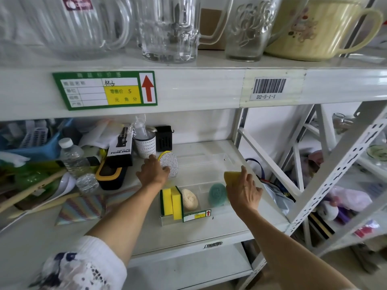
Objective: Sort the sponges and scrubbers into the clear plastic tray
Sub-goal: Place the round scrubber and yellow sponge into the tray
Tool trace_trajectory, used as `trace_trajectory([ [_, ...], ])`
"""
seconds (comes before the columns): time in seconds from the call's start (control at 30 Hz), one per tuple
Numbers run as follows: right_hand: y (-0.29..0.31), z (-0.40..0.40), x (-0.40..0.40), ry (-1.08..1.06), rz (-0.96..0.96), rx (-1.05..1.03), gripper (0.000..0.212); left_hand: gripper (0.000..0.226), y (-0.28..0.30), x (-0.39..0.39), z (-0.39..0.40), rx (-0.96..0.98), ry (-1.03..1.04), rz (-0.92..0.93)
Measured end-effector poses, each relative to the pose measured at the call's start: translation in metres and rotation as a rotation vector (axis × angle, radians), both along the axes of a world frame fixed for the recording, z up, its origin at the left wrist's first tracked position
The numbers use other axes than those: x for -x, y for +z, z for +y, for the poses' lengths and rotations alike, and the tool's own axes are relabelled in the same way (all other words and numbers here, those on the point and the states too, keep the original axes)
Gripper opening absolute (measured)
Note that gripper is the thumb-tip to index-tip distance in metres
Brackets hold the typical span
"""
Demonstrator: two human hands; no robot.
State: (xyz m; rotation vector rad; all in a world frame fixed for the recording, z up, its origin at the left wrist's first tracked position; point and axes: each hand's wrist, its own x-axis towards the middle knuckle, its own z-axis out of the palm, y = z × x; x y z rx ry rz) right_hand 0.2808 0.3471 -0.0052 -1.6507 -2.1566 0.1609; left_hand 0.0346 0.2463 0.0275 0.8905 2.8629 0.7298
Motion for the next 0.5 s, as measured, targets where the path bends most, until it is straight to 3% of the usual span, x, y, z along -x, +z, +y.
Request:
trace_trajectory([
  [0.23,0.005,-0.002,0.006,-0.025,0.007,-0.035,0.037,0.044,-0.001,0.002,-0.006,-0.027,-0.019,0.001],
  [0.5,0.013,-0.007,0.011,-0.033,-0.022,-0.092,0.044,0.052,0.001,0.0,-0.014,-0.076,-0.019,-0.046],
])
